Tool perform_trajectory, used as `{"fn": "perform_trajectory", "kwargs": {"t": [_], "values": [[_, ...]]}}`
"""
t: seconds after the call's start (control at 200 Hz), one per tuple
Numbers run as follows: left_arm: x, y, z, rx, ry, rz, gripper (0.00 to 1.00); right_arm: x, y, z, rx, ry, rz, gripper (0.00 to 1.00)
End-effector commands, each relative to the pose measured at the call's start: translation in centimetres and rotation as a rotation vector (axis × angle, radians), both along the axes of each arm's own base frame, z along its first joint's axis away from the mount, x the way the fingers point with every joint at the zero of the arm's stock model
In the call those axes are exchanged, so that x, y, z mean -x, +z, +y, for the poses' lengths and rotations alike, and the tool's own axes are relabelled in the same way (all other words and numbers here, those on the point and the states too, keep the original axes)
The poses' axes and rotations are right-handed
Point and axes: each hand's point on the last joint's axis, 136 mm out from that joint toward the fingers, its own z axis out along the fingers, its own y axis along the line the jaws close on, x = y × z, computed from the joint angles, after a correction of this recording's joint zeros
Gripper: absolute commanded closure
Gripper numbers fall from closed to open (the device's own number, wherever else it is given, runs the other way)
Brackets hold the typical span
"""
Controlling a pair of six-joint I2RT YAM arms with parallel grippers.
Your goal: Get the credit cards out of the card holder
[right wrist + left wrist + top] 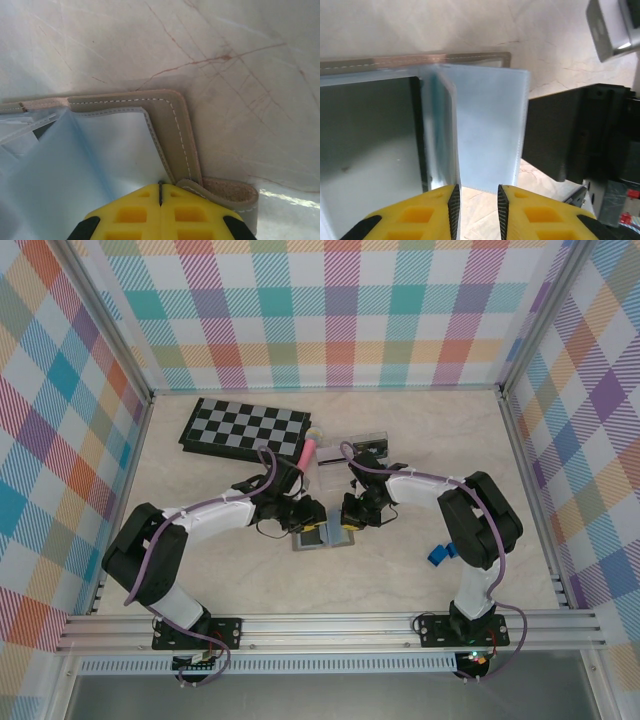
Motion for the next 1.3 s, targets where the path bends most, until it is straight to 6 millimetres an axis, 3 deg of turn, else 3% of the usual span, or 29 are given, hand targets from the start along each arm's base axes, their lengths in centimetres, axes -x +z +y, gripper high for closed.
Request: {"fn": "perform_trajectory", "kwargs": {"t": [0.0,0.215,0.605,0.85,0.985,1.145,1.295], "values": [[0.2,0.1,-0.5,0.028,-0.029,-0.021,0.71,1.0,-1.7,-0.7,0.051,-0.007,0.059,0.99],[0.2,-0.8,-0.1,-0.013,-0.021,-0.003,0.71,0.7,-0.8,-0.7,0.048,-0.009,0.033,0.98],[0.1,-1.9,1.1,-0.091,0.005,0.009,0.77,-0.8,4.8,-0.2,-0.043,0.0,-0.15,0.84],[0.1,-1.7,0.7,-0.075,-0.001,0.006,0.79,-0.8,7.5,0.2,-0.107,0.05,-0.243,0.77],[-0.1,-1.8,1.2,-0.105,0.015,-0.001,0.79,-0.3,6.9,1.5,-0.153,0.085,-0.193,0.77],[0.3,-2.3,4.0,-0.226,0.067,0.008,0.67,0.5,5.1,3.2,-0.17,0.126,-0.114,0.79],[-0.2,-1.5,6.3,-0.283,0.146,-0.026,0.65,1.0,3.8,4.4,-0.188,0.151,-0.061,0.82]]}}
